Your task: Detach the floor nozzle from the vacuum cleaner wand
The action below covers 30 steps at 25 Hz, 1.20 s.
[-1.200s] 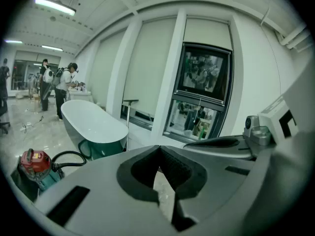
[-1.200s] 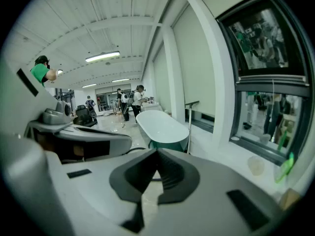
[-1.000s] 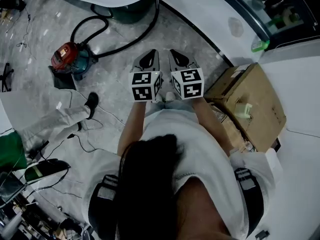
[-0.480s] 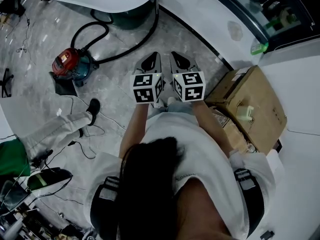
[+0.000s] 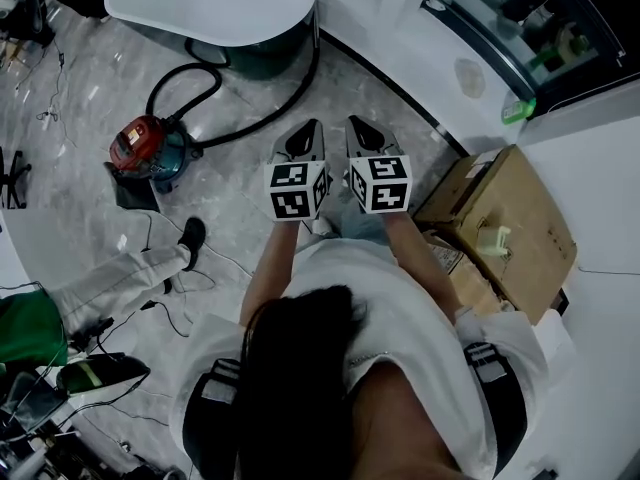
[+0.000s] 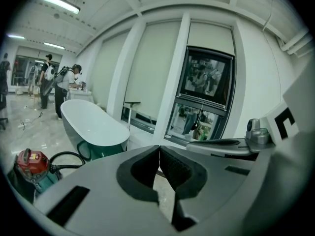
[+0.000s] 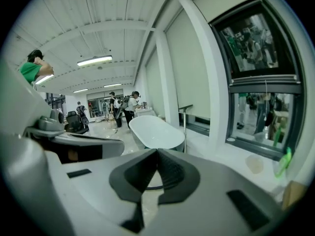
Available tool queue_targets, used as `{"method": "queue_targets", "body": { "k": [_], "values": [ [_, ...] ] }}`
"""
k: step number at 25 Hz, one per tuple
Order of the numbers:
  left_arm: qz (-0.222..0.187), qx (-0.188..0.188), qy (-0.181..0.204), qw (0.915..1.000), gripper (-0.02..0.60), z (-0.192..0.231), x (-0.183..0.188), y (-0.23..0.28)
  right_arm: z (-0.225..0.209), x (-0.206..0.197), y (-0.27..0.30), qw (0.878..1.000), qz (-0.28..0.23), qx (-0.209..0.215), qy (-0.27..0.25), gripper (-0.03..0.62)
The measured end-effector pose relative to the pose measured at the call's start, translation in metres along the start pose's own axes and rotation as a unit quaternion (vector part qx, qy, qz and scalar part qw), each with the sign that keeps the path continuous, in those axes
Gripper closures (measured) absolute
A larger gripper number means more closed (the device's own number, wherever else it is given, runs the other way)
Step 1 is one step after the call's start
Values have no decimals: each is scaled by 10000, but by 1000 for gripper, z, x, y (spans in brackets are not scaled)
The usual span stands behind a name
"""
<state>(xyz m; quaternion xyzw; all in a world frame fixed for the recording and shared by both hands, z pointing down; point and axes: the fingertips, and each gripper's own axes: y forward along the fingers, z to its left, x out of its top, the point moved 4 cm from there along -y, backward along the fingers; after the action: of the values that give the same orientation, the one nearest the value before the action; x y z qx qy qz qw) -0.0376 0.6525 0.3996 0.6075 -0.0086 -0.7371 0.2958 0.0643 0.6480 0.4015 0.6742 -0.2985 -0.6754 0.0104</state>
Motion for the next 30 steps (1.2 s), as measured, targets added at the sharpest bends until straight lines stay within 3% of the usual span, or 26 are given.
{"method": "queue_targets", "body": {
  "k": [8,22,27,30],
  "values": [
    [13,-85,-45,10000,577,-1,9,30,-23,9,22,10000,-25,-31,8,579],
    [-91,-40,-143,9998,577,-5,58,108,-79,51,80,9997,-105,199,-102,579],
    [-160,-114,431,9989,577,-15,79,137,-99,68,99,9998,-113,172,-19,579],
    [-171,-101,405,9990,577,-14,86,149,-108,77,107,9998,-119,149,-34,579]
  ]
}}
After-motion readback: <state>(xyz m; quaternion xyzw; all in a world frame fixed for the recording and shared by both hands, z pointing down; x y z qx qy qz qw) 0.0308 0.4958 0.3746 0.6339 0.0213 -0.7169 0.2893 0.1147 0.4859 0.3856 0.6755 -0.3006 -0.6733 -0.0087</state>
